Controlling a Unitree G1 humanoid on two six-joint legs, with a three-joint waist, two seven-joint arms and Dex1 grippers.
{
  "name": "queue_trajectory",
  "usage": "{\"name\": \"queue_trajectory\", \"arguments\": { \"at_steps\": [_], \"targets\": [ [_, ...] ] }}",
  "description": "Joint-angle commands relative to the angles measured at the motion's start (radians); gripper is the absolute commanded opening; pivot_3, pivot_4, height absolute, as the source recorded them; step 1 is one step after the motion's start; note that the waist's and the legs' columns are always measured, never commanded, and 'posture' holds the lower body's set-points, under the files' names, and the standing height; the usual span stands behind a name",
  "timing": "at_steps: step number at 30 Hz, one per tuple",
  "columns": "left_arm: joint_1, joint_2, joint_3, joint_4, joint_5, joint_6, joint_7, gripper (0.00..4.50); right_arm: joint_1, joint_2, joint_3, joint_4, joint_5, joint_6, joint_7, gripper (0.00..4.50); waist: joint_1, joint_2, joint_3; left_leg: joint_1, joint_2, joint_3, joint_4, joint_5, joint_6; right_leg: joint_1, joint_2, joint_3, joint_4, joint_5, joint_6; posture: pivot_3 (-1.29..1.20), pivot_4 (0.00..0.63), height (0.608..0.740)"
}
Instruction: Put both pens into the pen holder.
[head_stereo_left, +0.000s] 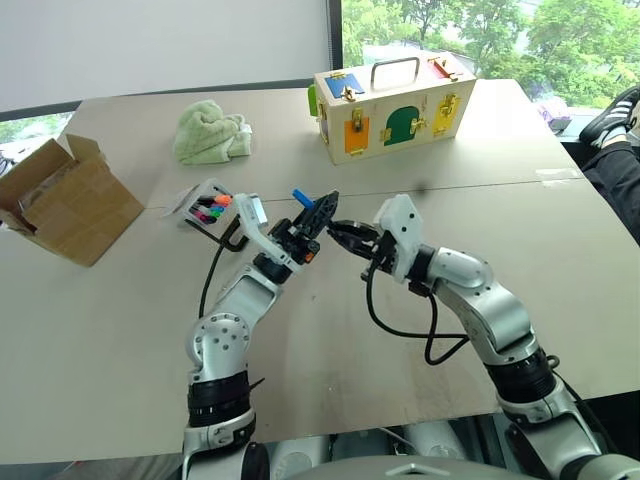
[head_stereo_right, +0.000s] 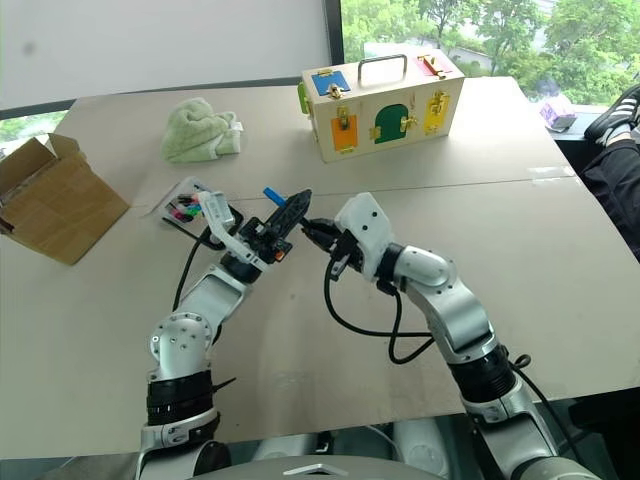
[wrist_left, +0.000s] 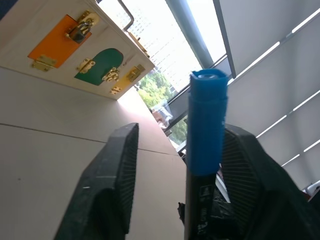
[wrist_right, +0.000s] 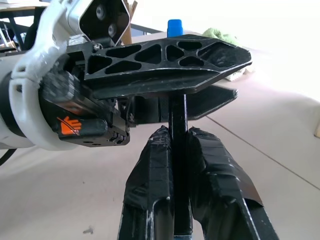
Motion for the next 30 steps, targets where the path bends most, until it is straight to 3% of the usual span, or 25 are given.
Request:
{"name": "queue_trajectory", "arguments": {
  "at_steps": [1,2,7,8,12,19,25,30],
  "targets": [
    [-0.017,0.002,-0.023,-0.040,0.015,-0.039,-0.013,0.41,-0.004,-0.001,-0.024,-0.032,0.041,0.016,0.010,0.00,0.000,0.000,0.000,0.000,0.000,0.000,0.000,0.000,0.000,0.000,0.000,0.000,0.000,0.000,0.000,0.00,0.150,0.740],
    [-0.014,0.000,-0.037,-0.059,0.031,-0.050,-0.007,0.04,-0.004,-0.005,-0.030,-0.031,0.045,0.031,0.007,0.98,0.000,0.000,0.000,0.000,0.000,0.000,0.000,0.000,0.000,0.000,0.000,0.000,0.000,0.000,0.000,0.00,0.150,0.740],
    [-0.012,0.044,-0.123,-0.108,0.216,-0.123,0.035,0.00,0.020,-0.060,-0.097,-0.037,0.036,0.050,-0.035,3.19,0.007,0.000,0.000,0.000,0.000,0.000,0.000,0.000,0.000,0.000,0.000,0.000,0.000,0.000,0.000,0.00,0.150,0.740],
    [-0.021,0.089,-0.168,-0.106,0.341,-0.179,0.048,0.00,0.057,-0.103,-0.174,-0.032,0.085,0.053,-0.002,3.62,0.009,0.000,0.000,0.000,0.000,0.000,0.000,0.000,0.000,0.000,0.000,0.000,0.000,0.000,0.000,0.00,0.150,0.740],
    [-0.044,0.234,-0.305,-0.108,0.708,-0.391,0.066,0.00,0.134,-0.251,-0.398,-0.011,0.253,-0.033,0.181,3.62,0.027,0.000,0.002,-0.001,-0.001,0.000,0.000,0.000,0.000,0.001,-0.001,0.000,-0.002,0.000,0.000,0.00,0.150,0.740],
    [-0.200,0.438,-0.446,-0.134,1.219,-0.423,0.132,0.00,0.078,-0.409,-0.515,0.097,0.421,0.017,0.393,3.62,0.021,0.002,0.005,0.001,0.001,0.002,-0.002,-0.003,0.005,0.001,0.001,0.001,0.000,0.000,0.000,0.00,0.150,0.740],
    [-0.221,0.523,-0.486,-0.167,1.516,-0.355,0.127,0.00,0.031,-0.458,-0.537,0.132,0.556,0.103,0.478,3.62,0.019,0.003,0.006,-0.001,0.000,0.005,-0.001,-0.004,0.006,0.001,0.001,0.004,-0.002,0.000,0.000,0.00,0.150,0.740],
    [-0.185,0.523,-0.443,-0.162,1.597,-0.330,0.133,0.00,0.033,-0.463,-0.521,0.147,0.551,0.099,0.492,3.62,0.027,0.003,0.006,-0.002,0.001,0.003,-0.001,-0.004,0.006,0.000,0.000,0.002,-0.002,0.000,0.000,0.00,0.150,0.740]
  ]
}}
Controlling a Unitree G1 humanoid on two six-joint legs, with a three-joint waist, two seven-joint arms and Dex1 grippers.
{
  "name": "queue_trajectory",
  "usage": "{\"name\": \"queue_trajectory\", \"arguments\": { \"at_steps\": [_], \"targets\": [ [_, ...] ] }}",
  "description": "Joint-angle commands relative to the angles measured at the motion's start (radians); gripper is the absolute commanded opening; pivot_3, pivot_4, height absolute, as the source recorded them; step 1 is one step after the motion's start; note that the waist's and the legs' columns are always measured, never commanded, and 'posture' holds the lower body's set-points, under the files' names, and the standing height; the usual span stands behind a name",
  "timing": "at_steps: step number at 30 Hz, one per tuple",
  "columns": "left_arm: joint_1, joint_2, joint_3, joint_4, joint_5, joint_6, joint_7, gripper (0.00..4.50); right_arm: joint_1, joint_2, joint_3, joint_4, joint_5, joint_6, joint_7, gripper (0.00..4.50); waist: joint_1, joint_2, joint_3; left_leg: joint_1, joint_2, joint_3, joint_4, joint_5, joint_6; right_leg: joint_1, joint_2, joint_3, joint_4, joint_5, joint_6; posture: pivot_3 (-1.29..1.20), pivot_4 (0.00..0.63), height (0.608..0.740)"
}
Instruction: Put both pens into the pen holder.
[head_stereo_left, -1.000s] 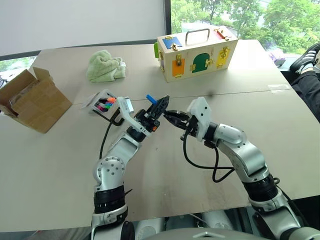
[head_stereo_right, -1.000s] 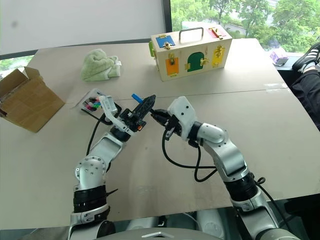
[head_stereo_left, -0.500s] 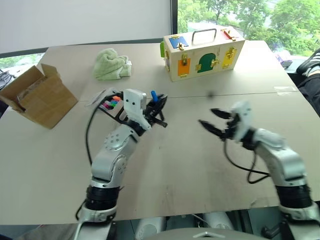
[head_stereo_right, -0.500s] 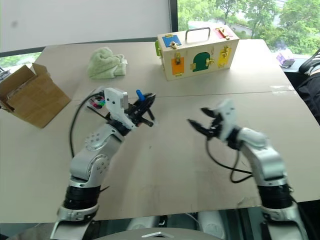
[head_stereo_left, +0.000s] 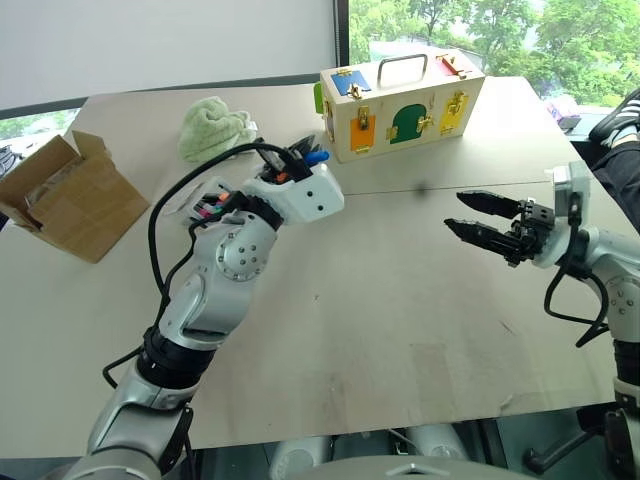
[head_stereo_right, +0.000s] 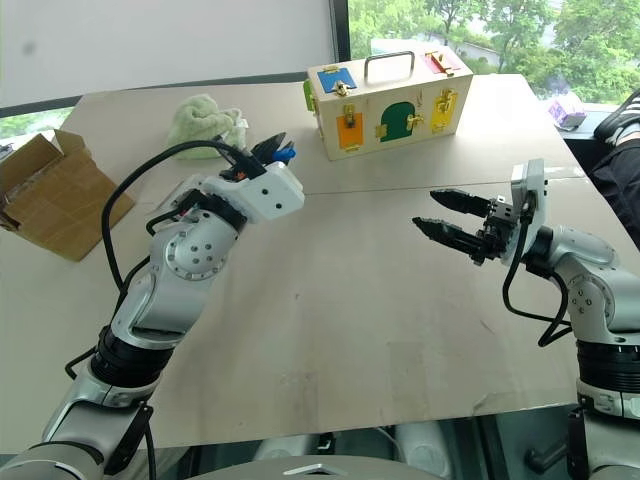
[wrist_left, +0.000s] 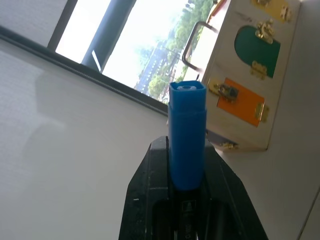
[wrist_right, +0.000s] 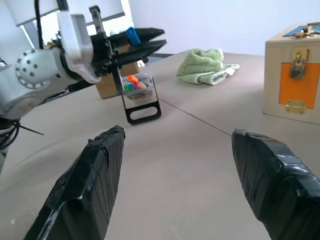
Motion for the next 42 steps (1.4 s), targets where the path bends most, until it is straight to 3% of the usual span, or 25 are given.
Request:
{"name": "queue_trajectory", "arguments": {
  "at_steps": [1,21,42],
  "targets": [
    [0.010,0.002,0.046,-0.047,0.061,0.010,0.010,0.00,-0.009,-0.012,-0.008,-0.002,0.008,-0.014,0.016,3.62,0.001,0.000,0.000,0.000,0.000,0.000,0.000,0.000,0.000,0.000,0.000,0.000,0.000,0.000,0.000,0.00,0.150,0.740],
    [0.048,-0.004,0.102,-0.024,0.099,0.007,-0.052,0.00,0.036,-0.014,-0.012,-0.009,-0.015,-0.056,0.008,3.62,0.004,0.000,0.000,0.000,0.000,0.000,0.001,0.000,0.000,0.000,-0.001,-0.001,0.001,0.000,0.000,0.00,0.150,0.740],
    [0.020,-0.002,0.130,0.177,0.037,-0.103,-0.043,0.00,0.065,-0.024,-0.024,-0.059,0.005,-0.054,-0.043,3.62,0.003,0.000,0.000,0.000,0.000,0.000,0.001,0.000,0.000,0.000,-0.001,-0.001,0.002,0.000,0.000,0.00,0.150,0.740]
  ]
}}
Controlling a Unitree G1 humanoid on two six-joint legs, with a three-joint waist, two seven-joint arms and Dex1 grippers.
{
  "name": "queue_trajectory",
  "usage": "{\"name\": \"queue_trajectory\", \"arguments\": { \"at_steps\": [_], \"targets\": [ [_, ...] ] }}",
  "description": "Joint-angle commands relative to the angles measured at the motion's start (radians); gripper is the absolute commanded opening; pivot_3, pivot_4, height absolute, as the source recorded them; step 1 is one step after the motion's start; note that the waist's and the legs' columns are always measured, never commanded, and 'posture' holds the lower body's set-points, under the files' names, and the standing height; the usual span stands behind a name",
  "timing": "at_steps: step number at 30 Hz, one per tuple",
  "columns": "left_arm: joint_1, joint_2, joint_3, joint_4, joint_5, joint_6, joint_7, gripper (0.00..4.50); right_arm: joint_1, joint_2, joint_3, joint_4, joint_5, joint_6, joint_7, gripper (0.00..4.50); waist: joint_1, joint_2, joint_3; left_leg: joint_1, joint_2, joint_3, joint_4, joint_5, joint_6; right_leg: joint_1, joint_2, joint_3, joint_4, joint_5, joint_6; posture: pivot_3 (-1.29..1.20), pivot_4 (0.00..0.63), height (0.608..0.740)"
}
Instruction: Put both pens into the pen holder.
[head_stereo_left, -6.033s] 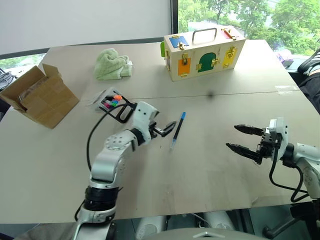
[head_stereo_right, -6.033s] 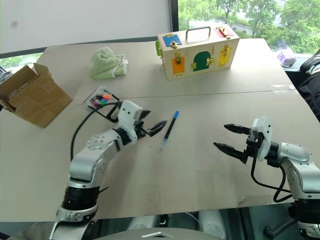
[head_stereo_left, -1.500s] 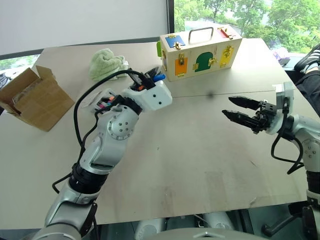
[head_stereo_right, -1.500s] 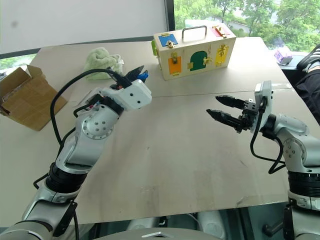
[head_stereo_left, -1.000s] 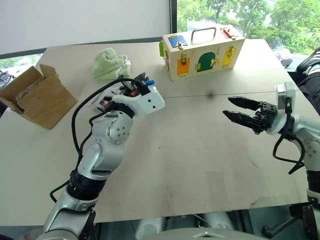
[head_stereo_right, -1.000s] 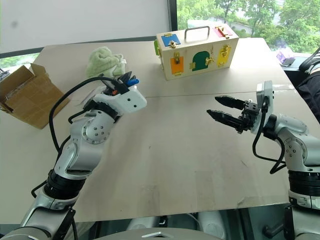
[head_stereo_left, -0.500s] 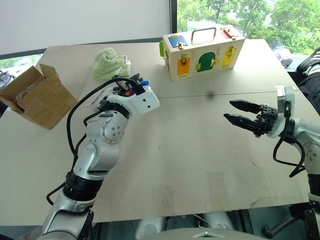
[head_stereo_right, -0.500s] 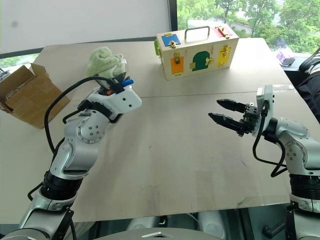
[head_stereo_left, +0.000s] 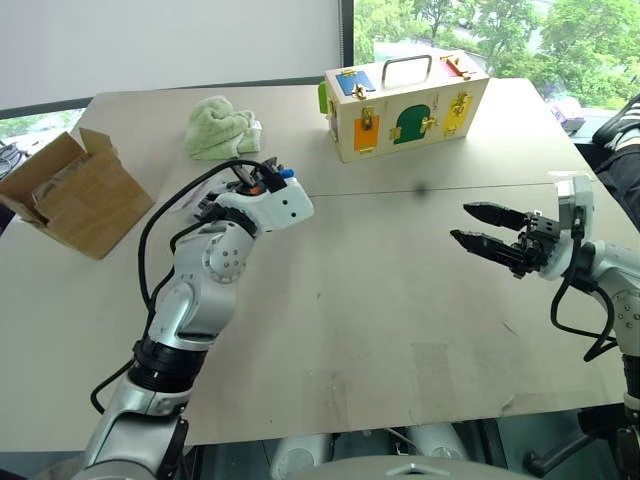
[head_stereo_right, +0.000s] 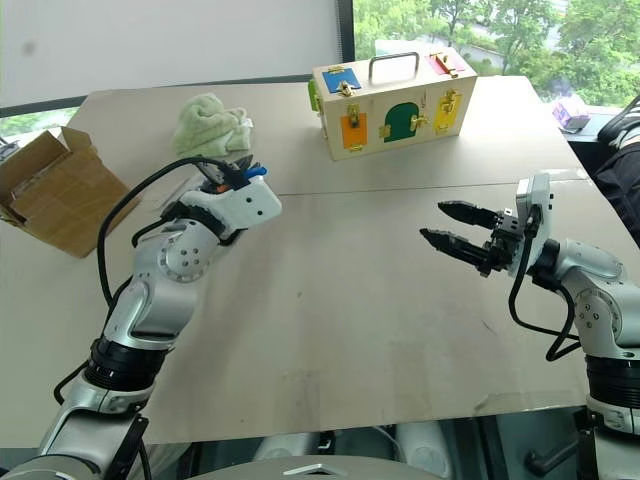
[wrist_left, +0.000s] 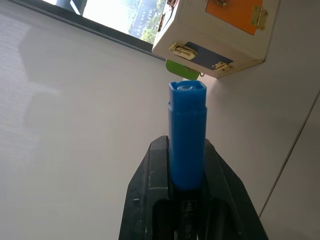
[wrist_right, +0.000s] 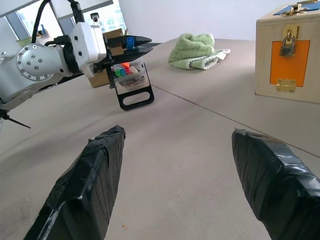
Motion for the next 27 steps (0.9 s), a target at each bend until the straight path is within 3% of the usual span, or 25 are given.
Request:
{"name": "queue_trajectory", "arguments": {
  "at_steps": [1,14,16,19,24,27],
  "targets": [
    [-0.018,0.011,0.040,0.034,-0.029,-0.044,0.016,0.00,-0.018,-0.001,-0.021,-0.034,0.019,-0.010,-0.008,3.62,0.000,0.000,0.000,0.000,0.000,0.000,0.000,0.000,0.000,0.000,0.000,0.000,0.000,0.000,0.000,0.00,0.150,0.740],
    [-0.024,0.035,0.084,0.115,-0.055,-0.101,0.050,0.00,0.000,-0.004,-0.030,-0.056,0.037,-0.004,-0.031,3.62,-0.001,0.000,0.000,0.000,0.000,0.000,0.000,0.002,-0.003,0.000,0.000,0.000,0.000,0.000,0.000,0.00,0.150,0.740],
    [-0.023,0.033,0.090,0.112,-0.061,-0.100,0.052,0.98,-0.001,-0.004,-0.029,-0.054,0.036,-0.006,-0.030,3.69,-0.002,0.000,0.000,0.000,0.000,0.000,0.000,0.002,-0.003,0.000,0.000,0.000,0.000,0.000,0.000,0.00,0.150,0.740],
    [-0.020,0.038,0.100,0.109,-0.056,-0.093,0.058,2.07,-0.006,-0.003,-0.027,-0.051,0.038,-0.006,-0.027,3.69,-0.002,0.000,0.000,0.000,0.000,0.000,0.000,0.002,-0.003,0.000,0.000,0.000,0.000,0.000,0.000,0.00,0.150,0.740],
    [-0.018,0.036,0.105,0.107,-0.046,-0.086,0.064,4.45,-0.008,-0.005,-0.026,-0.050,0.042,-0.004,-0.020,3.69,-0.002,0.000,0.000,0.000,0.000,0.000,0.000,0.002,-0.003,0.000,0.000,0.000,0.000,0.000,0.000,0.00,0.150,0.740],
    [-0.020,0.030,0.111,0.093,-0.054,-0.104,0.082,4.45,-0.009,-0.007,-0.026,-0.048,0.042,-0.004,-0.015,3.69,-0.002,0.000,0.000,0.000,0.000,0.000,0.000,0.002,-0.003,0.000,0.000,0.000,0.000,0.000,0.000,0.00,0.150,0.740]
  ]
}}
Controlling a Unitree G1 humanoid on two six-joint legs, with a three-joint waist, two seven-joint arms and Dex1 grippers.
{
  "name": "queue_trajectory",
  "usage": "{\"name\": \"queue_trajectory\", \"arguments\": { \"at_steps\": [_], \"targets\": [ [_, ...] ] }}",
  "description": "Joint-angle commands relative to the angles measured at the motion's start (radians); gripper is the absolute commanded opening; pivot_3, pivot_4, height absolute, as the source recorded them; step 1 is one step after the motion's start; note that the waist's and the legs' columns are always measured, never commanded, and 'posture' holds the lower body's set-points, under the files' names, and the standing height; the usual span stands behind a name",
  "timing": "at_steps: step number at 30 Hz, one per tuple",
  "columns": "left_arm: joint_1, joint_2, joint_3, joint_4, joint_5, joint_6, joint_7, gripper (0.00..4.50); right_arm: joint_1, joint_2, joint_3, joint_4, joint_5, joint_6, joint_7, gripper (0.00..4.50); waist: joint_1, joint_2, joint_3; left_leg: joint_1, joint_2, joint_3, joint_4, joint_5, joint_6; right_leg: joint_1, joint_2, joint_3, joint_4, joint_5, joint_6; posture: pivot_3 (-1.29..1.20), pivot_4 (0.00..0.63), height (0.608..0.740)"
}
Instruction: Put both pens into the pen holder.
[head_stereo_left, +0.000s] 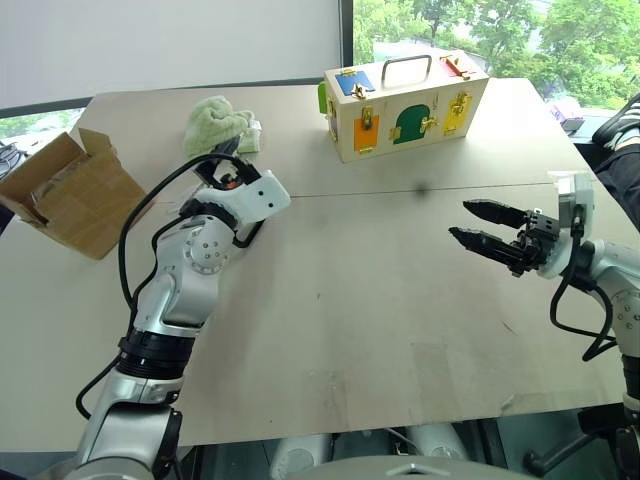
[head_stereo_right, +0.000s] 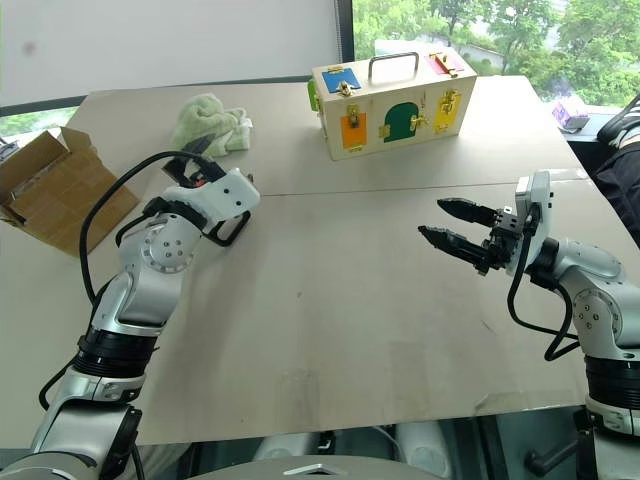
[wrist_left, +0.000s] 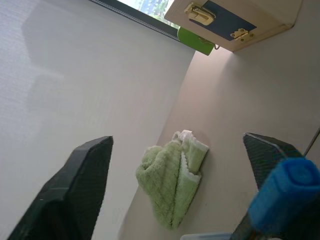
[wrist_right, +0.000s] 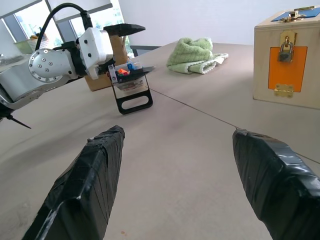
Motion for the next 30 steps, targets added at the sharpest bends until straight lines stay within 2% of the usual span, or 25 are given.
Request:
{"name": "queue_trajectory", "arguments": {
  "at_steps": [1,4,6,8,10,12,18,21,23,26,30],
  "targets": [
    [-0.011,0.007,0.033,-0.056,-0.006,-0.060,0.047,4.45,-0.010,-0.011,-0.025,-0.024,0.025,-0.006,0.016,3.69,0.000,0.000,0.000,0.000,0.000,0.000,0.000,0.000,0.000,0.000,0.000,0.000,0.000,0.000,0.000,0.00,0.150,0.740],
    [-0.042,0.008,0.014,-0.100,-0.064,-0.202,0.041,4.45,0.000,-0.022,-0.016,-0.009,-0.007,-0.032,0.035,3.69,0.001,0.000,0.000,0.000,0.000,0.000,0.000,0.000,0.000,0.000,0.000,0.000,0.000,0.000,0.000,0.00,0.150,0.740],
    [-0.045,-0.030,0.035,-0.117,-0.131,-0.221,0.037,4.45,0.003,-0.033,-0.001,0.009,-0.052,-0.070,0.054,3.69,0.005,0.000,0.000,0.000,0.000,0.000,0.000,0.000,0.000,0.000,0.000,0.000,0.000,0.000,0.000,0.00,0.150,0.740],
    [-0.021,-0.104,0.057,-0.139,-0.310,-0.198,-0.034,4.45,0.012,-0.051,0.014,0.037,-0.103,-0.116,0.080,3.69,0.006,0.000,-0.001,0.000,0.000,0.000,0.001,0.000,0.000,0.000,-0.001,0.000,0.000,0.000,0.000,0.00,0.150,0.740],
    [0.060,-0.167,0.065,-0.191,-0.526,-0.118,-0.157,4.45,0.033,-0.067,0.026,0.064,-0.145,-0.161,0.106,3.69,0.006,0.000,-0.001,0.000,0.000,0.001,0.002,0.000,0.000,0.000,-0.001,0.000,0.000,0.000,0.000,0.00,0.150,0.740],
    [0.180,-0.144,0.054,-0.252,-0.626,-0.095,-0.266,4.45,0.060,-0.072,0.027,0.090,-0.174,-0.199,0.120,3.69,-0.006,0.001,-0.001,0.000,0.000,0.001,0.001,0.000,0.000,0.000,0.000,0.001,0.000,0.000,0.000,0.00,0.150,0.740],
    [0.433,-0.167,0.224,-0.372,-0.857,0.061,-0.267,4.45,0.138,-0.064,-0.002,0.132,-0.192,-0.260,0.126,3.69,-0.007,0.001,0.000,0.002,0.001,0.000,0.001,-0.001,0.002,0.000,0.001,0.001,0.002,0.000,0.000,0.00,0.150,0.740],
    [0.565,-0.171,0.258,-0.456,-0.979,0.149,-0.294,4.45,0.177,-0.066,-0.020,0.124,-0.172,-0.264,0.134,3.69,-0.005,0.002,-0.001,0.005,0.001,-0.001,0.002,-0.002,0.004,0.004,0.000,0.001,0.001,0.000,0.000,0.00,0.150,0.740],
    [0.673,-0.158,0.269,-0.502,-1.022,0.208,-0.303,4.45,0.206,-0.072,-0.028,0.127,-0.176,-0.276,0.145,3.69,-0.003,0.002,-0.001,0.006,0.000,-0.001,0.002,-0.002,0.004,0.006,-0.001,0.001,0.000,0.000,0.000,0.00,0.150,0.740],
    [0.791,-0.136,0.272,-0.521,-1.022,0.206,-0.327,4.45,0.230,-0.072,-0.036,0.148,-0.190,-0.306,0.161,3.69,-0.003,0.002,-0.001,0.006,0.000,-0.001,0.002,-0.003,0.004,0.006,-0.001,0.000,0.000,0.000,0.000,0.00,0.150,0.740],
    [0.831,-0.129,0.262,-0.496,-0.979,0.170,-0.321,4.45,0.236,-0.049,-0.035,0.190,-0.217,-0.371,0.148,3.69,-0.001,0.002,-0.001,0.007,0.001,-0.003,0.002,-0.002,0.004,0.007,0.000,-0.002,0.000,0.000,0.000,0.00,0.150,0.740]
  ]
}}
